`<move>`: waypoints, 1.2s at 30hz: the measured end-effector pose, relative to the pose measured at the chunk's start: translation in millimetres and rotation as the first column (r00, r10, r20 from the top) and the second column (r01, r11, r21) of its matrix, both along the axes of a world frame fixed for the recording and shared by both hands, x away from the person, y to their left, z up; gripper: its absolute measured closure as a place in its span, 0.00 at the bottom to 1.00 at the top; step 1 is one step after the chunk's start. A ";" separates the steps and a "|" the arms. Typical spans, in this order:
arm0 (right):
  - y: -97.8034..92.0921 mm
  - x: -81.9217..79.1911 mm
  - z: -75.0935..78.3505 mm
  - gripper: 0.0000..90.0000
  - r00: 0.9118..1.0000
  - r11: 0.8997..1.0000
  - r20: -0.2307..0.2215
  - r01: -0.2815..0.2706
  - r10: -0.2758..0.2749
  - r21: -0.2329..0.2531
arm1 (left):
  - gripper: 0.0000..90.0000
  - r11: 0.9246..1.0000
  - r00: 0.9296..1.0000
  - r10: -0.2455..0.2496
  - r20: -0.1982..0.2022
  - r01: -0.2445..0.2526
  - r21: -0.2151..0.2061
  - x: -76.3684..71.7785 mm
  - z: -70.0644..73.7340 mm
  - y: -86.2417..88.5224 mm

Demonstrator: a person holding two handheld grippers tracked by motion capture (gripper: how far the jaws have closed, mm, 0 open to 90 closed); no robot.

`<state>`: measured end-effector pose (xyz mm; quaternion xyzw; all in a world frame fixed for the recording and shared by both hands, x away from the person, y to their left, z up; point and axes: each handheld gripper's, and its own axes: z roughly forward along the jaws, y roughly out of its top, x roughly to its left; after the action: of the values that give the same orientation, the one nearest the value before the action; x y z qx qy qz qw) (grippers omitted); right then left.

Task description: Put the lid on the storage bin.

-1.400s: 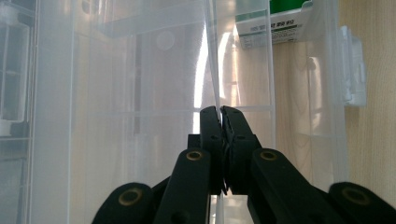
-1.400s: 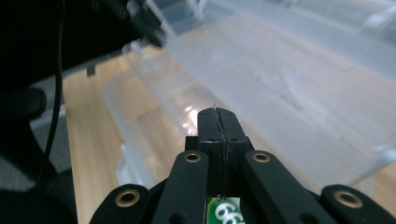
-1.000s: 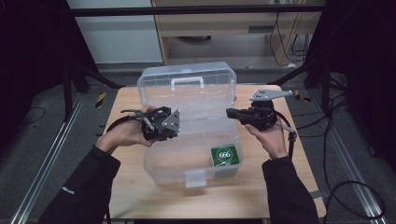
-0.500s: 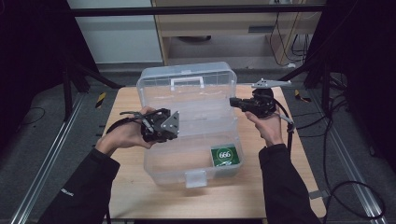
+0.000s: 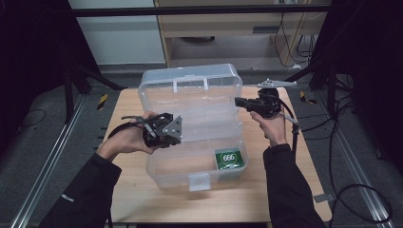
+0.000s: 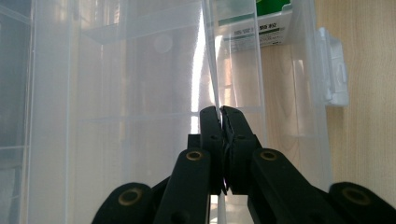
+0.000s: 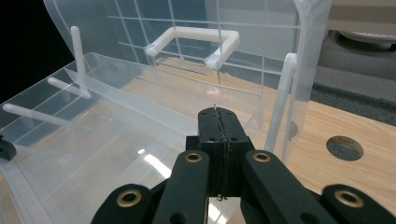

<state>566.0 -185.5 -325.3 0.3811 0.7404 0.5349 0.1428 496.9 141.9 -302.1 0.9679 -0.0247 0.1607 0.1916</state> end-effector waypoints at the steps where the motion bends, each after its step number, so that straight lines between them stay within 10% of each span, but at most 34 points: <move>1: 0.1 0.1 0.1 1.00 1.000 1.000 0.001 0.001 -0.001 0.001 | 0.97 1.000 1.000 0.002 -0.001 -0.002 -0.001 -0.4 -0.2 0.1; 36: -6.8 -0.5 0.2 1.00 1.000 1.000 -0.018 0.002 -0.002 -0.003 | 0.97 1.000 0.999 -0.004 -0.053 0.003 -0.029 -7.0 -7.5 1.7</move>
<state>565.5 -192.3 -325.1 0.3866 0.7421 0.5302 0.1371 489.9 143.6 -309.6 0.9689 -0.0192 0.1351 0.2064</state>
